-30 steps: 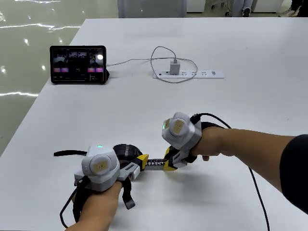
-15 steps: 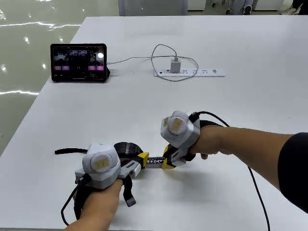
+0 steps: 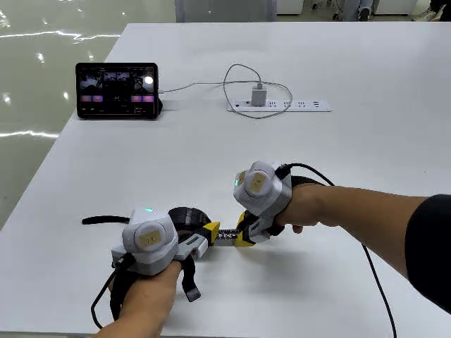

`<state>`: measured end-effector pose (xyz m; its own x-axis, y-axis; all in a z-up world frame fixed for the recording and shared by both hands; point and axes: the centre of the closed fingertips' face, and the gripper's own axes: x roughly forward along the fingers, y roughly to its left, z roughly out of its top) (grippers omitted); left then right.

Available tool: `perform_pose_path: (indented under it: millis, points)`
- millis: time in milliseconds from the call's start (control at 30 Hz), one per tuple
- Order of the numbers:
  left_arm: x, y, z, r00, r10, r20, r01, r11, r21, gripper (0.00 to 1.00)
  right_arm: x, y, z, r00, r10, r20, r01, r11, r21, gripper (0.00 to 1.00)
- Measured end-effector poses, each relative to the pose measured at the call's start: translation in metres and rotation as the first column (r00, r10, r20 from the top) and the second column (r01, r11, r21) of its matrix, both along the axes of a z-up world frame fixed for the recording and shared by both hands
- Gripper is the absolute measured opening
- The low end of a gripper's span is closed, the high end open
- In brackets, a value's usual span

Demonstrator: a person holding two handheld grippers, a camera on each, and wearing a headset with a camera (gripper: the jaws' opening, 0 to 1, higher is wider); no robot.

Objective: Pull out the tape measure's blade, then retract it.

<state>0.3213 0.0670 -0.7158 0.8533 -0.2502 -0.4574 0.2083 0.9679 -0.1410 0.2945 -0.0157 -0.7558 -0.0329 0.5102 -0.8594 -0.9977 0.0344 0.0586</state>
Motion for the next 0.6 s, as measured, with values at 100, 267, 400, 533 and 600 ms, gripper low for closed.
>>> perform_pose_path:
  millis: [100,267,400,533,600]
  points:
    - [0.0002,-0.0001,-0.0001,1.0,0.0,-0.001,0.0,1.0,-0.001,0.61,0.0001,0.0009,0.0001,1.0,0.0,0.001,0.0,1.0,0.002,0.11]
    - [0.0004,-0.0002,-0.0003,1.0,0.0,-0.001,0.0,1.0,0.0,0.61,0.0,0.0034,0.0,1.0,0.001,0.004,-0.001,1.0,0.005,0.11]
    - [0.0004,-0.0003,-0.0003,1.0,0.0,-0.001,0.0,1.0,-0.001,0.61,-0.0004,0.0049,0.0001,1.0,-0.002,0.001,0.002,1.0,0.008,0.11]
    - [0.0005,-0.0003,-0.0003,1.0,0.0,-0.001,0.0,1.0,-0.002,0.61,-0.0007,0.0062,0.0005,1.0,-0.003,0.0,0.003,1.0,0.011,0.11]
    - [0.0004,-0.0002,-0.0004,1.0,0.0,-0.001,0.0,1.0,-0.003,0.61,-0.0009,0.0069,0.0007,1.0,-0.002,0.001,0.002,1.0,0.011,0.11]
